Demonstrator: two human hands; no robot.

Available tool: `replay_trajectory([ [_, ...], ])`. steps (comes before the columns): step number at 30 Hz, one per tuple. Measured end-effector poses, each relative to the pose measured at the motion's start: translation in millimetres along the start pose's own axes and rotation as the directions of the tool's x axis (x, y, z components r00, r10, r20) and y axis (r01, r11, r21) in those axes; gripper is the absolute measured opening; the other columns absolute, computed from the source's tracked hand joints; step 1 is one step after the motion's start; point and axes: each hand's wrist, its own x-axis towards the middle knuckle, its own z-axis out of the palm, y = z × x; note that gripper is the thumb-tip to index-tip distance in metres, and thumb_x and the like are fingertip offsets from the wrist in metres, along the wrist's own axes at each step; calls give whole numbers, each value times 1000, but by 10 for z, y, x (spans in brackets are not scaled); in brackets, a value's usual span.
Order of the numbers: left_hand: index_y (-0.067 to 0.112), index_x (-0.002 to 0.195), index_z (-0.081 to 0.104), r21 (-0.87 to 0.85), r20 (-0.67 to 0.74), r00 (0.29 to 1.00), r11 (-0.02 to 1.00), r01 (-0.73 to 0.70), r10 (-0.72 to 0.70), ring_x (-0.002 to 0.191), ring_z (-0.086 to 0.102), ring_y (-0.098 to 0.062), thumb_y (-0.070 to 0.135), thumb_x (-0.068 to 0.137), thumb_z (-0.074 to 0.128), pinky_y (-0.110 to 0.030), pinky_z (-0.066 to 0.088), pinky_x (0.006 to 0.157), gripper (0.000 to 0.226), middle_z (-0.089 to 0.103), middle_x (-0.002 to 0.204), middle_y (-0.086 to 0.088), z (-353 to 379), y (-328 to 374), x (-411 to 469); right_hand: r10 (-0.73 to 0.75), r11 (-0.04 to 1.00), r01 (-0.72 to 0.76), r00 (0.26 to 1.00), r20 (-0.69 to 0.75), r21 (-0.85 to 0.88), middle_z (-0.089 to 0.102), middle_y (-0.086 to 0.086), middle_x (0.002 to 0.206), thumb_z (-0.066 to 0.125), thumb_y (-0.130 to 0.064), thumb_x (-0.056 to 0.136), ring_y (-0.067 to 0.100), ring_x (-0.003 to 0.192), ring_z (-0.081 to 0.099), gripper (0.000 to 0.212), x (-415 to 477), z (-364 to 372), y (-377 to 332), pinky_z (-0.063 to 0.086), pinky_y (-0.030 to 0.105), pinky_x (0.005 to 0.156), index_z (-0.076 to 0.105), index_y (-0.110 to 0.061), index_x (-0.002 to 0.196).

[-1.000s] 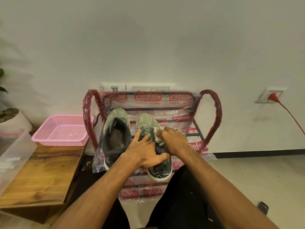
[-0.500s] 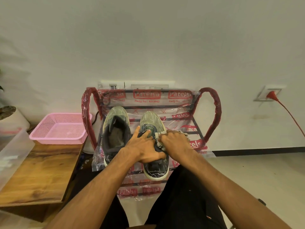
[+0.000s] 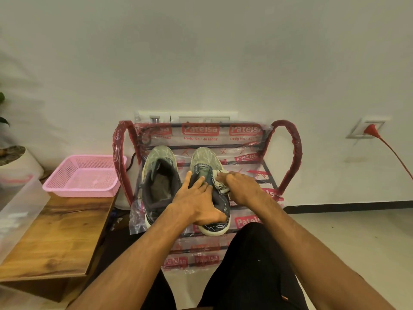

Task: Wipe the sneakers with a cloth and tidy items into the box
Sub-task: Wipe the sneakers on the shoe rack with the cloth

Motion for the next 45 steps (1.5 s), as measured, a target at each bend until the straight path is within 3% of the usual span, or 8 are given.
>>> replay_trajectory([
  [5, 9, 147, 30, 6, -18, 999, 999, -49, 49, 148, -4, -15, 65, 82, 38, -50, -17, 115, 87, 21, 159, -6, 27, -50, 24, 4, 993, 2, 999, -45, 122, 61, 9, 129, 57, -3, 89, 26, 118, 56, 46, -232, -12, -69, 44, 36, 94, 54, -15, 133],
  [11, 8, 146, 32, 38, -29, 996, 996, -79, 80, 148, 4, -15, 62, 83, 33, -50, -16, 115, 83, 27, 157, -6, 39, -62, 34, -98, 979, 80, 991, -94, -186, 46, 3, 149, 59, -5, 92, 26, 138, 39, 51, -7, 58, -49, 36, 38, 111, 47, -15, 141],
  [16, 9, 139, 39, 16, -24, 995, 995, -96, 96, 148, 5, -17, 57, 85, 38, -51, -17, 115, 72, 31, 155, -6, 33, -91, 41, -75, 982, 66, 996, -44, -179, 60, 11, 121, 54, -15, 96, 28, 112, 59, 30, 40, -8, -90, 49, 39, 89, 55, -10, 126],
  [23, 7, 134, 46, 24, -18, 996, 996, -88, 88, 147, 10, -16, 58, 83, 37, -48, -16, 116, 72, 40, 149, -7, 42, -115, 43, -148, 957, 130, 987, -54, -260, 32, 6, 157, 54, -2, 94, 28, 144, 29, 60, 220, 88, 49, 28, 39, 118, 34, -11, 150],
  [28, 10, 139, 39, -4, -22, 993, 993, -120, 120, 148, 6, -16, 53, 87, 40, -49, -16, 116, 68, 32, 154, -7, -2, -120, 40, -145, 979, 133, 987, -71, -154, 57, 9, 129, 55, -12, 93, 28, 117, 56, 37, -1, 30, -45, 48, 39, 92, 54, -10, 129],
  [34, 7, 129, 50, 18, -40, 993, 994, -108, 109, 144, 16, -17, 51, 87, 40, -45, -17, 114, 61, 45, 144, -8, 16, -102, 66, -171, 916, 141, 984, -49, -375, 33, 11, 155, 54, -10, 96, 28, 144, 28, 55, 246, 119, 11, 23, 40, 119, 35, -6, 147],
  [41, 9, 141, 38, -3, -20, 996, 996, -90, 90, 147, 5, -15, 53, 87, 38, -46, -21, 113, 70, 32, 154, -7, 22, -145, 70, -168, 981, 165, 985, -23, -99, 57, 9, 132, 53, -7, 93, 26, 119, 54, 41, 140, 15, 88, 46, 39, 99, 53, -13, 134],
  [45, 7, 148, 29, 25, -3, 994, 994, -106, 106, 148, -1, -14, 55, 88, 37, -48, -22, 113, 77, 24, 158, -6, 29, -129, 41, -153, 984, 146, 986, 67, 100, 62, 5, 126, 58, -10, 83, 26, 116, 56, 52, -42, 18, 145, 47, 38, 96, 56, -24, 133],
])
